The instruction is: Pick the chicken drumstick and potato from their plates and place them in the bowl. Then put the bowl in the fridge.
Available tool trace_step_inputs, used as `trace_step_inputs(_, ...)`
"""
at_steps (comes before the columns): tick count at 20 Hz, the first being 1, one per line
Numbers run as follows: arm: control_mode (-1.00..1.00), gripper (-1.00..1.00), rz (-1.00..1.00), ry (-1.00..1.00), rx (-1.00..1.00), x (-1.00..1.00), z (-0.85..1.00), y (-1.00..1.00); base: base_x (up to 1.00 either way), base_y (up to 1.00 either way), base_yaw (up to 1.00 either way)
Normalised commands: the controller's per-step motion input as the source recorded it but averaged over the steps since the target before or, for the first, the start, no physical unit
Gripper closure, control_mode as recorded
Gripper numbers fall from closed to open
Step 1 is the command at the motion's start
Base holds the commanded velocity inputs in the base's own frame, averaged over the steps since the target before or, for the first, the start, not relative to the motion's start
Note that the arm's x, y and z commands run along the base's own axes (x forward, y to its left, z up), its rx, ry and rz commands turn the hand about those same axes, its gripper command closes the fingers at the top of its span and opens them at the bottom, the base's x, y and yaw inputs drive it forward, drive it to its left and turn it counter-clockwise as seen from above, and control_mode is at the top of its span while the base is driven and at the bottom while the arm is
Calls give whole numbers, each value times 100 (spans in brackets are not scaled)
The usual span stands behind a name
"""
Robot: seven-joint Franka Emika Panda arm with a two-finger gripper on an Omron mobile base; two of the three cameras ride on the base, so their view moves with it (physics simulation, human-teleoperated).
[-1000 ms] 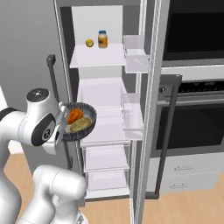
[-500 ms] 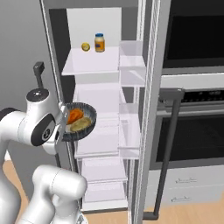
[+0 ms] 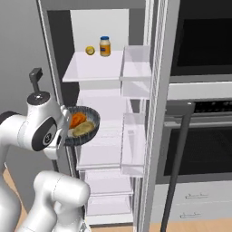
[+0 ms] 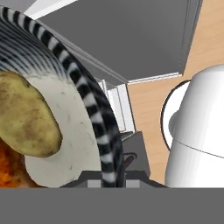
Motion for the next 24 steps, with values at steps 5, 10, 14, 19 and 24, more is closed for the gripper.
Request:
trace_step_inputs(5,100,100,0,0,0,0,0,0,30,-33,0)
trace_step_inputs(10,100,100,0,0,0,0,0,0,46,-18,0)
trace_step_inputs(14,100,100,0,0,0,0,0,0,49,-17,0)
trace_step_inputs(19,100,100,0,0,0,0,0,0,25,-23,1)
trace_step_inputs(24,100,100,0,0,0,0,0,0,9,-20,3)
